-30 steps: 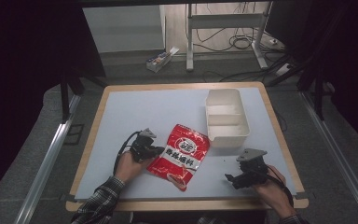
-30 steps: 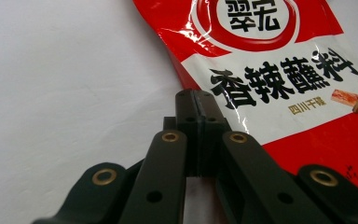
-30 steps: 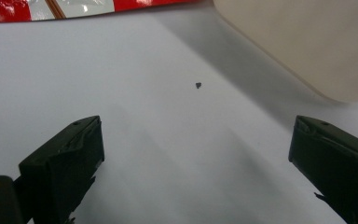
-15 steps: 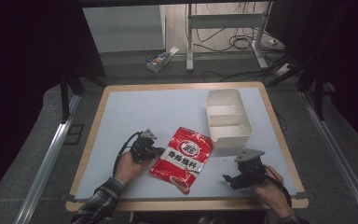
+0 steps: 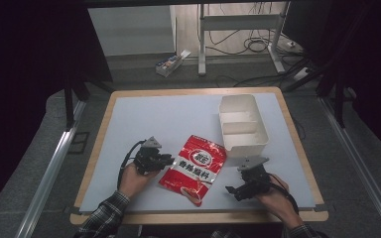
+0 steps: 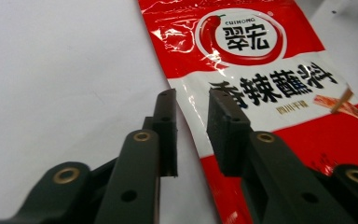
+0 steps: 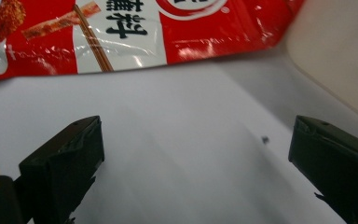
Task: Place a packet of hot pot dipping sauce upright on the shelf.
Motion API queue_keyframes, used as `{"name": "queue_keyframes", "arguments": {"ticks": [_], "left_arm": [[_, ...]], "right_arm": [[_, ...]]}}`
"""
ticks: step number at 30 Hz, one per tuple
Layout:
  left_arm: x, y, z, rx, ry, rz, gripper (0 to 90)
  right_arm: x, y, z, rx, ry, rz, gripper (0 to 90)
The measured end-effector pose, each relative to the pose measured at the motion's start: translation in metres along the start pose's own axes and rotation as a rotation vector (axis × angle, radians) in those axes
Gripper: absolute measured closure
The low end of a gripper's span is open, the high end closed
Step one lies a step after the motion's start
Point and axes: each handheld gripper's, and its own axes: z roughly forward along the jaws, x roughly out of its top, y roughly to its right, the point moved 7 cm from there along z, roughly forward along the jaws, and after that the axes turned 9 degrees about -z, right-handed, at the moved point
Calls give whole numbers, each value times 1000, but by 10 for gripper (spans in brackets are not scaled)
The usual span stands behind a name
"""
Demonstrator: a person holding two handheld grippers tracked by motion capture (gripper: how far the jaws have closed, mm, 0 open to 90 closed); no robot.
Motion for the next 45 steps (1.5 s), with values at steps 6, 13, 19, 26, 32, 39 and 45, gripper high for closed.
{"name": "queue_keyframes", "arguments": {"ticks": [6,13,19,26,32,39,45], "left_arm": [[-15,6,-12,-22,6,-24,650],[-27,25,-25,-71,30,-1,697],[-31,27,-28,-33,34,28,669],[-31,2,-39,55,100,-14,268],[-33,-6,-42,63,101,-37,241],[-33,-8,-42,74,93,-40,286],[-33,-15,-45,91,102,-56,303]], "right_arm": [[8,-5,14,35,2,13,26],[17,-28,15,125,17,18,39],[27,-44,10,149,21,33,415],[42,-70,19,235,79,-35,882],[53,-85,37,244,53,-111,890],[73,-96,52,223,66,-132,891],[95,-108,71,217,84,-158,891]]}}
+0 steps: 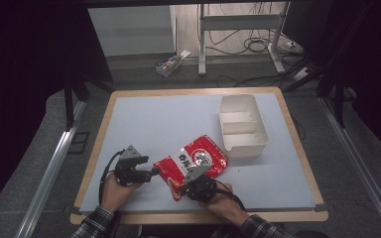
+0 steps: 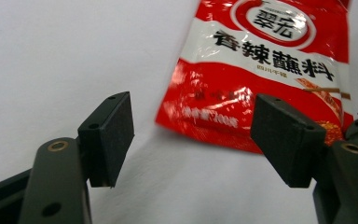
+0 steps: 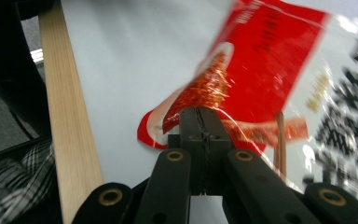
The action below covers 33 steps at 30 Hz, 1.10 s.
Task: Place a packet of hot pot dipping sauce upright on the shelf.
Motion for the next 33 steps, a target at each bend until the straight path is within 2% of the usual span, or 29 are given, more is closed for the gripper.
{"name": "queue_keyframes", "arguments": {"ticks": [2,4,6,10,11,15,17,19,22,26,30,33], "left_arm": [[-1,-2,-1,6,5,-8,303],[-1,-4,-2,8,6,-4,298],[-1,-6,-2,2,11,-12,293],[0,-6,-2,-4,19,-3,253],[0,-6,-2,-5,22,1,241],[0,-5,-2,1,19,18,208],[1,-5,-2,3,24,24,198],[1,-4,-2,3,33,28,182],[0,-5,-1,15,27,40,172],[0,-4,-1,17,22,46,170],[-1,-4,0,20,16,53,170],[-1,-4,1,24,9,57,170]], "right_arm": [[3,-1,0,0,-1,-3,877],[-1,0,-7,13,-7,3,806],[-12,7,-19,-37,-40,14,741],[-47,25,-54,-87,-87,101,577],[-53,28,-60,-104,-88,109,555],[-81,45,-87,-156,-93,181,376],[-89,53,-93,-156,-87,204,246],[-91,59,-93,-135,-66,224,156],[-90,64,-86,-118,-61,202,101],[-85,70,-73,-97,-46,215,78],[-79,74,-64,-110,-44,214,64],[-74,74,-60,-101,-37,222,64]]}}
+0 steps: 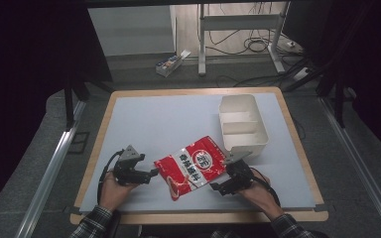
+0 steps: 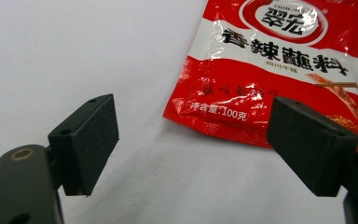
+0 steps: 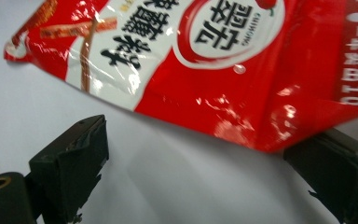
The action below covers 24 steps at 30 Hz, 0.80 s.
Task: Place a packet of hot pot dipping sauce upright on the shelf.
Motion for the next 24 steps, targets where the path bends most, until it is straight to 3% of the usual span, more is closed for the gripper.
{"name": "queue_keyframes", "arguments": {"ticks": [10,18,24], "left_arm": [[-1,1,1,6,-11,14,172],[-2,1,1,8,-14,21,177],[-2,1,0,12,-14,26,178]], "right_arm": [[29,-4,6,-31,33,3,83],[56,1,20,-71,52,31,303],[67,3,29,-105,45,43,527]]}}
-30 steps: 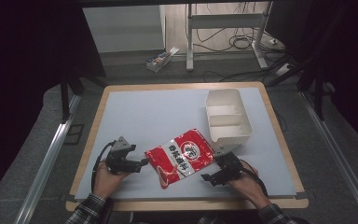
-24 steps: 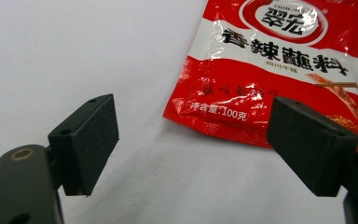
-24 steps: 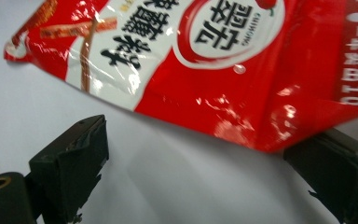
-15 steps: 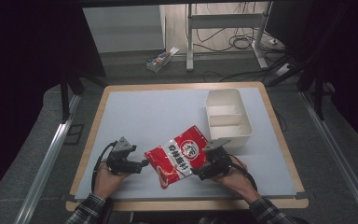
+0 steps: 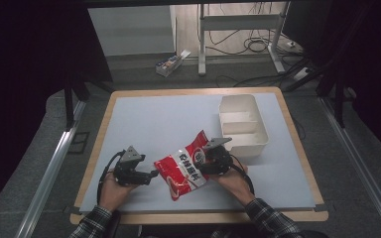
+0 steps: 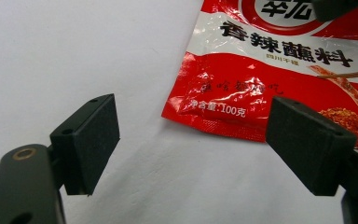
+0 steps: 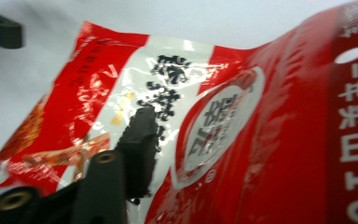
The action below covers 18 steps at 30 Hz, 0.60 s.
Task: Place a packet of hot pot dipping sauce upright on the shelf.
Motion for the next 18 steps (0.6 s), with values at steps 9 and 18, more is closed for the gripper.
{"name": "queue_keyframes", "arguments": {"ticks": [9,18], "left_arm": [[0,0,0,6,1,6,179],[-1,-4,0,24,-10,10,177]], "right_arm": [[4,1,-3,4,-10,-9,880],[29,2,-20,69,54,5,880]]}}
